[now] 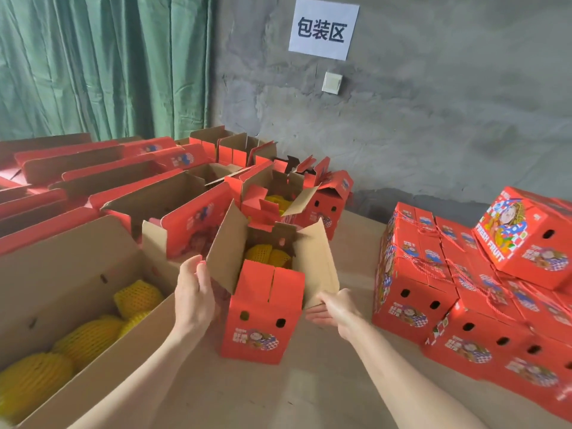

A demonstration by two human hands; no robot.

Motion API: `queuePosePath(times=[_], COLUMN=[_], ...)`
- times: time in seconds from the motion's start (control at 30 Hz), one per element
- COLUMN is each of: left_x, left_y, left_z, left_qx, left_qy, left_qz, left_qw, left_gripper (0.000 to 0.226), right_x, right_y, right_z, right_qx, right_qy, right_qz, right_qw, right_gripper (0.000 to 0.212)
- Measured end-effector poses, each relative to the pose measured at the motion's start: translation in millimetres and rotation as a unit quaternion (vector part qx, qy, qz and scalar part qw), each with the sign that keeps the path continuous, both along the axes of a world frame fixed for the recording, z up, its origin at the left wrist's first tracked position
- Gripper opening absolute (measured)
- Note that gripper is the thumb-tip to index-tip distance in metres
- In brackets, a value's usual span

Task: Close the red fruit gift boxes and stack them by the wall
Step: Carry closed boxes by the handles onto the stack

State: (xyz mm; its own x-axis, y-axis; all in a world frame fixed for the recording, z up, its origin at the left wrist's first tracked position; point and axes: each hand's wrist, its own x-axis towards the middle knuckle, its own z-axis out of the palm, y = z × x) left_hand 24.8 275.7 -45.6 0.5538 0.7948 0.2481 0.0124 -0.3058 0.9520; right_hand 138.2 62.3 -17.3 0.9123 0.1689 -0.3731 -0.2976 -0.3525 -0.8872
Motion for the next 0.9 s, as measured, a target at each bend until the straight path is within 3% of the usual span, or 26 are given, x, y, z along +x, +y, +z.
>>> queuePosePath(times=[0.1,0.17,0.3,0.4,0.5,0.6,0.7,0.77,0.83,0.9], left_x=[13,22,42,58,70,74,75,76,78,83], left_y=[-7,-19,-60,-93,-120,-145,-163,-173,-184,-194], left_z=[1,-1,-3,-1,4,11,9,6,4,-1], left_qx=[-0.166,-0.209,-0.143,-0.094,0.006,0.01,-0.021,-0.096,-0.164,-0.189], left_qy=[-0.056,-0.059,-0.025,0.002,0.027,-0.016,-0.008,-0.035,-0.026,0.02], left_qz=[-0.065,-0.103,-0.152,-0.157,-0.147,-0.168,-0.16,-0.221,-0.277,-0.315], left_qw=[0.982,0.971,0.978,0.983,0.989,0.986,0.987,0.97,0.947,0.93], left_gripper=[0.029,0.026,0.026,0.01,0.011,0.018,0.028,0.037,0.045,0.04], right_x=[1,-2,-6,-8,-5,2,9,15,12,-2], right_y=[-52,-86,-143,-178,-215,-255,-296,-320,-336,-346], right_z=[4,8,21,30,37,42,43,36,23,3], right_qx=[-0.025,-0.043,-0.116,-0.218,-0.327,-0.391,-0.416,-0.427,-0.371,-0.267], right_qy=[0.011,0.023,0.012,-0.025,-0.083,-0.095,-0.108,-0.163,-0.207,-0.22], right_qz=[0.037,0.068,0.116,0.137,0.155,0.16,0.121,0.054,-0.04,-0.149], right_qw=[0.999,0.997,0.986,0.966,0.929,0.902,0.895,0.888,0.904,0.926], right_gripper=[0.019,0.016,0.03,0.047,0.013,0.015,0.009,0.008,0.008,0.022])
